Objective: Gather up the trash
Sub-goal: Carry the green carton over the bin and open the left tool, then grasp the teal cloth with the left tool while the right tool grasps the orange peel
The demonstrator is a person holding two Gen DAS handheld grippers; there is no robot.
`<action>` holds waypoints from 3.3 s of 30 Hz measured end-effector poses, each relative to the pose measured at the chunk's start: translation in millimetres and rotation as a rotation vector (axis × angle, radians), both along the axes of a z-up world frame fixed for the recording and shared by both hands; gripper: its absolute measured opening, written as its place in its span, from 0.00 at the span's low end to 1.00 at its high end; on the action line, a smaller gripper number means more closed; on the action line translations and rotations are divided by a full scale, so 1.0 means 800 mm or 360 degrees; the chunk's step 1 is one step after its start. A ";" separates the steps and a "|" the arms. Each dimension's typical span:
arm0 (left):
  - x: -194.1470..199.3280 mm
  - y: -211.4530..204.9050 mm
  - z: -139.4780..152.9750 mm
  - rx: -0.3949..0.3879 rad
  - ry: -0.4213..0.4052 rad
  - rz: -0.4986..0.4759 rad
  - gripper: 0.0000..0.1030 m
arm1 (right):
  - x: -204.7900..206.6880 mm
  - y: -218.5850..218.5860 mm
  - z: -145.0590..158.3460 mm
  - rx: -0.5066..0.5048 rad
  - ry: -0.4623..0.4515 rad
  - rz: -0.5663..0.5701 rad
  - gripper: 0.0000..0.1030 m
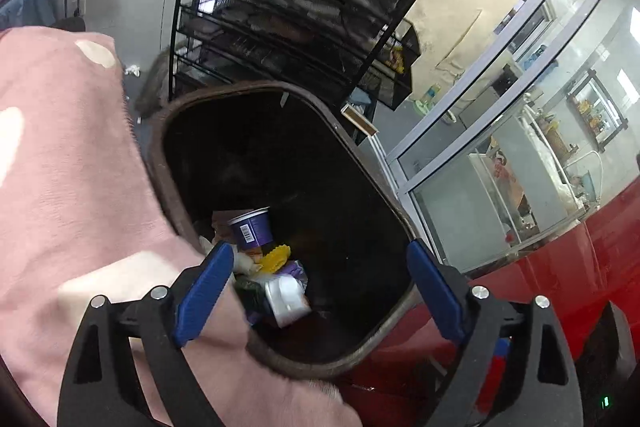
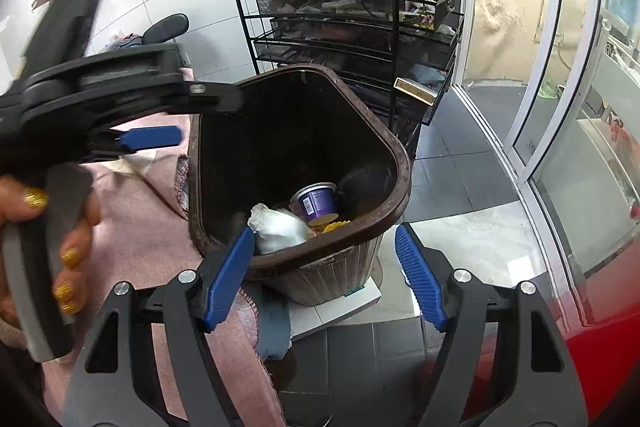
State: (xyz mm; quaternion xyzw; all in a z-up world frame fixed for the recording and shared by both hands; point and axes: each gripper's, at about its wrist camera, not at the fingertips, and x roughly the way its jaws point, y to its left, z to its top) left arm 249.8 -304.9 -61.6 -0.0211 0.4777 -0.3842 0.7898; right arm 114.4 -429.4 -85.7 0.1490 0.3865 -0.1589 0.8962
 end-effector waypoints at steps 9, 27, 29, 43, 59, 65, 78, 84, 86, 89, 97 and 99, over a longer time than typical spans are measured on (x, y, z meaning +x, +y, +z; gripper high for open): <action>-0.057 0.122 0.039 -0.0070 -0.0238 0.0168 0.95 | 0.014 0.034 0.015 -0.0030 -0.0050 0.0156 0.75; -0.102 0.364 0.027 0.0123 -0.0321 0.0704 0.95 | 0.072 0.212 0.047 0.0021 -0.0055 0.0876 0.76; -0.102 0.388 0.021 0.0156 -0.0315 0.0755 0.95 | 0.079 0.238 0.048 0.0043 -0.0036 0.0967 0.76; -0.084 0.492 0.011 0.0270 -0.0259 0.0915 0.79 | 0.165 0.377 0.036 0.0045 0.0220 0.1308 0.76; -0.004 0.474 -0.005 0.0393 -0.0208 0.0821 0.28 | 0.233 0.392 0.014 0.0054 0.0367 0.1216 0.76; -0.026 0.491 0.000 0.0264 -0.0211 0.0849 0.13 | 0.248 0.401 0.010 0.0043 0.0405 0.1231 0.72; -0.096 0.515 0.031 -0.0004 -0.0273 0.0968 0.13 | 0.303 0.429 -0.019 0.0019 0.0572 0.1205 0.58; -0.106 0.515 0.023 -0.0037 -0.0236 0.0978 0.13 | 0.311 0.437 -0.021 -0.0007 0.0566 0.1206 0.38; -0.108 0.514 0.021 -0.0039 -0.0229 0.0976 0.13 | 0.312 0.438 -0.022 0.0011 0.0561 0.1207 0.28; -0.114 0.514 0.019 -0.0045 -0.0225 0.0974 0.13 | 0.309 0.430 -0.020 0.0047 0.0544 0.1195 0.24; -0.125 0.514 0.017 -0.0073 -0.0210 0.0977 0.13 | 0.279 0.392 0.011 0.0193 0.0400 0.1193 0.22; -0.128 0.510 0.017 -0.0092 -0.0207 0.0967 0.13 | 0.267 0.386 0.020 0.0206 0.0363 0.1200 0.22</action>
